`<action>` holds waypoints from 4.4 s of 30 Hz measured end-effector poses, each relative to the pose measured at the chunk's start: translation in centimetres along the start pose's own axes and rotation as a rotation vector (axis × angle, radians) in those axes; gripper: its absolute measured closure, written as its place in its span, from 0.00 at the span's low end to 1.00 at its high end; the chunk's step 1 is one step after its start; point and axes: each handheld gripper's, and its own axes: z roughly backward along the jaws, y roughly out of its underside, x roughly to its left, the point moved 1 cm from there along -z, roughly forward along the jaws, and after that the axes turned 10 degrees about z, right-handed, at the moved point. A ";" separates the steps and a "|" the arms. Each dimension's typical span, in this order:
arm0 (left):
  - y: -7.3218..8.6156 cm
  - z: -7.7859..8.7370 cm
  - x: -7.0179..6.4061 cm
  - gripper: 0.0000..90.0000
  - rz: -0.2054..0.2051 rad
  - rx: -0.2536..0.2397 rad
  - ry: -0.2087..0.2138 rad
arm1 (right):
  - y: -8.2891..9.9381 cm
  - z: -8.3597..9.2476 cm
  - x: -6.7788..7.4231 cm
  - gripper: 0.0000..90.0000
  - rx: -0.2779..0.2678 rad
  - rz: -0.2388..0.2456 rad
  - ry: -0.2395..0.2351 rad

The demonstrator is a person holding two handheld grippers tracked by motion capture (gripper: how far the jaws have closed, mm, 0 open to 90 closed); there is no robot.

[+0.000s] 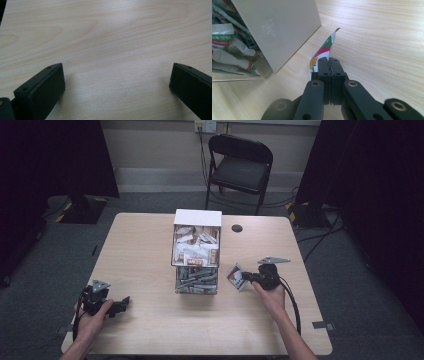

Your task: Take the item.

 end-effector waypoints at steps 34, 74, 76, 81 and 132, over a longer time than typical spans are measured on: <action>0.0 0.0 0.0 0.00 -0.001 0.000 -0.001 | 1.0 -2.7 -1.0 0.96 0.040 -0.007 0.054; 0.0 0.0 0.0 0.00 0.000 0.000 -0.001 | -0.1 -3.9 -0.7 0.22 0.006 -0.009 0.148; 0.0 0.0 0.0 0.00 -0.001 0.000 -0.001 | -0.3 -3.6 -0.8 0.16 0.000 -0.016 0.154; 0.0 0.0 0.0 0.00 0.000 0.000 -0.001 | -0.5 -2.9 -0.7 0.16 -0.004 -0.016 0.165; -0.1 0.0 0.1 0.00 -0.007 0.000 0.007 | 5.2 10.9 -0.9 0.16 0.046 -0.086 0.329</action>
